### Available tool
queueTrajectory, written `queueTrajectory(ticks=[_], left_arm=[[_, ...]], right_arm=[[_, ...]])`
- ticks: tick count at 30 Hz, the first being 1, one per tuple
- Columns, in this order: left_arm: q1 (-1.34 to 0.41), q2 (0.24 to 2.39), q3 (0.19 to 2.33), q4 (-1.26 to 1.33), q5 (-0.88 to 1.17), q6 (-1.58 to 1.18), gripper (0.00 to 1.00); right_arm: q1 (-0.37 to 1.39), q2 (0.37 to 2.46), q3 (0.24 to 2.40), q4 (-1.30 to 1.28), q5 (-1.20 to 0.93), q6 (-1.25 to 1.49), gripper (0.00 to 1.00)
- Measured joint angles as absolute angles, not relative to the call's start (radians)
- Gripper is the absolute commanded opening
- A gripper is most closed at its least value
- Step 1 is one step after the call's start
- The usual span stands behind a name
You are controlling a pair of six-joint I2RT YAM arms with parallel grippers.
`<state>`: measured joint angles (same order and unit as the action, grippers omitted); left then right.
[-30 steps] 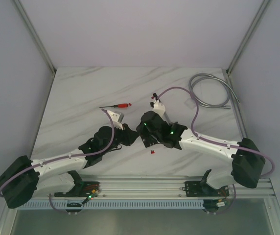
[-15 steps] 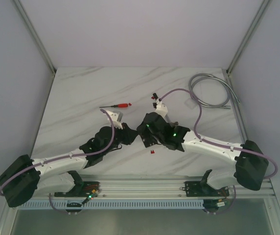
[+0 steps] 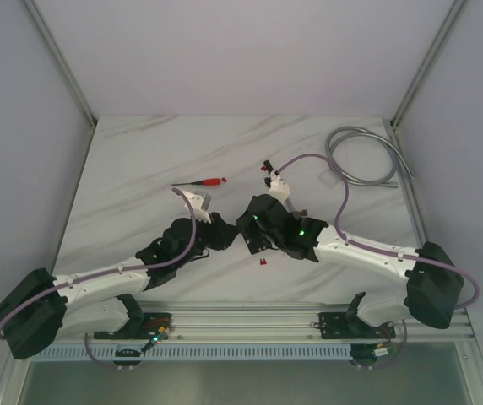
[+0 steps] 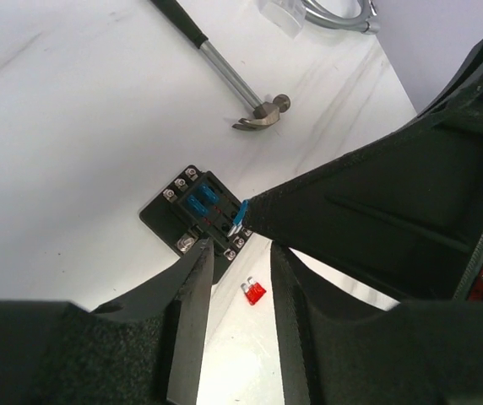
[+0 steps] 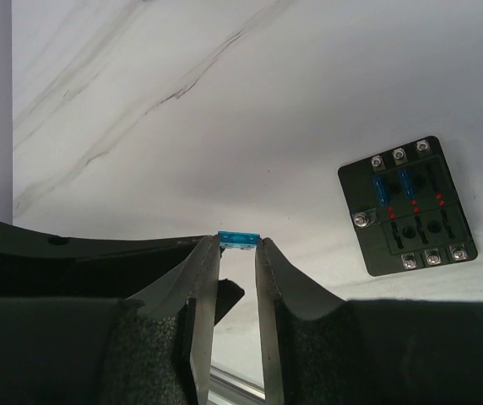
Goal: Snap on the fuse box
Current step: Pick up the fuse from the center of the board.
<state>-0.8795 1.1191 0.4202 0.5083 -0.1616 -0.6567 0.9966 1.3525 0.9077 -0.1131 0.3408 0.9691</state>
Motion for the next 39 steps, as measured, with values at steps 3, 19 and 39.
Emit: queueTrajectory(ticks=[3,19,39], left_arm=[[-0.88,1.098,0.419,0.496,-0.164,-0.649,0.48],[-0.883,1.044,0.419,0.468,-0.17,-0.519,0.44],[-0.883,1.044,0.419,0.457,-0.136,-0.495,0.07]], right_arm=[[0.997,1.35,0.907,-0.113,0.341,0.969,0.28],[0.994,1.315,0.898,-0.104,0.296,0.968,0.29],[0.988,1.315,0.862,-0.031,0.232,0.969,0.29]])
